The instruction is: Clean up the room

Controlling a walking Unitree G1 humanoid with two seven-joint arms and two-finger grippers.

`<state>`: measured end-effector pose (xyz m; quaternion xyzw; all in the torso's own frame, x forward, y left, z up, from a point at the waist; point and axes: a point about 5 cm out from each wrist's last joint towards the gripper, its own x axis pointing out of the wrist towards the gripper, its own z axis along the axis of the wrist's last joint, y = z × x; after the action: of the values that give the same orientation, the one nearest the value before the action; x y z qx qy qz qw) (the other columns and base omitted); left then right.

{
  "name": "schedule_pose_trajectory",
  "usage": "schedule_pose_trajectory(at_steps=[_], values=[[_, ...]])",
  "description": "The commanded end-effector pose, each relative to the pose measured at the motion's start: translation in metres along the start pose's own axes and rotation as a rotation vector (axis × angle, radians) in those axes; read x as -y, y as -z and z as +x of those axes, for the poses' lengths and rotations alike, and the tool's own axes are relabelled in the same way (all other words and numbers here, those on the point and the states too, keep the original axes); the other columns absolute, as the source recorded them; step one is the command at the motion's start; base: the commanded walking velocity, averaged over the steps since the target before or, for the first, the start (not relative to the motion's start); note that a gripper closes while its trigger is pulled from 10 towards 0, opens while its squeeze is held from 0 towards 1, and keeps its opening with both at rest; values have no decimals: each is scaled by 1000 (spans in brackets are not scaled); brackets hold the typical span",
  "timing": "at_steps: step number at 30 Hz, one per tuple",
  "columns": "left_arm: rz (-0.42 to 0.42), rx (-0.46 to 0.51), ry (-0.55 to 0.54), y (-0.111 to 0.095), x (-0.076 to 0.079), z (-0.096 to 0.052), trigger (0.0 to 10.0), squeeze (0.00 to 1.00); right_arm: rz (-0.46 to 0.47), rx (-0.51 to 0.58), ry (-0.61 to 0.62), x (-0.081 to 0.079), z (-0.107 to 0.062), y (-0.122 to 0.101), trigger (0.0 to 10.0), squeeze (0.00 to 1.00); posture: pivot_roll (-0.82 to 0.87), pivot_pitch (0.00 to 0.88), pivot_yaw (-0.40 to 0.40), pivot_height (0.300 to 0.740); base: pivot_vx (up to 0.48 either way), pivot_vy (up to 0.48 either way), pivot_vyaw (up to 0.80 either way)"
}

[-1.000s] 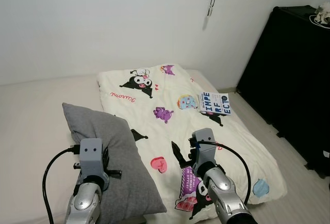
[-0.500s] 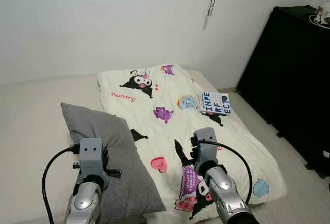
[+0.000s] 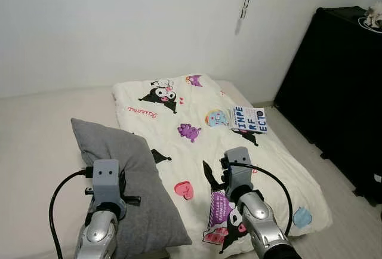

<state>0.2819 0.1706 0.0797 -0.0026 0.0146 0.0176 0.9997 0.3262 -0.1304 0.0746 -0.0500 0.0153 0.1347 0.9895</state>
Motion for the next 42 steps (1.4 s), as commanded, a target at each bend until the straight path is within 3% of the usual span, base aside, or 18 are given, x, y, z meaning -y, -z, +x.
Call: schedule_pose_trajectory(at_steps=[1,17,20,22,25,27,28,31,38,42], values=[[18,76,13,-11,1,2,10000,0,-11,-18,-3,-1,-2,6,10000,0,42,102,-34,740,0,0,0],[43,58,25,-6,2,1,10000,0,3,-40,17,2,-4,11,10000,0,43,101,-33,740,0,0,0],[69,32,34,1,2,-1,10000,0,-10,-99,19,1,-6,20,10000,0,44,98,-33,740,0,0,0],[135,-55,26,23,-2,-6,10000,0,-48,-191,39,1,-13,36,10000,0,46,94,-38,740,0,0,0],[156,-88,25,31,-3,-9,10000,0,-64,-221,52,2,-16,42,10000,0,46,94,-38,740,0,0,0],[155,-121,-20,41,-9,-13,10000,0,-66,-253,207,15,-24,50,10000,0,45,92,-37,740,0,0,0],[155,-121,-20,41,-9,-13,10000,0,-66,-253,207,15,-24,50,10000,0,45,92,-37,740,0,0,0],[73,-138,-103,47,-18,-18,10000,0,-37,-248,420,36,-35,54,10000,0,44,87,-32,740,0,0,0],[51,-188,-72,60,-15,-22,10000,0,55,-327,366,28,-39,69,10000,0,38,79,-27,740,0,0,0],[77,-188,-43,60,-9,-22,10000,0,34,-330,337,24,-39,69,10000,0,37,74,-28,740,0,0,0]])
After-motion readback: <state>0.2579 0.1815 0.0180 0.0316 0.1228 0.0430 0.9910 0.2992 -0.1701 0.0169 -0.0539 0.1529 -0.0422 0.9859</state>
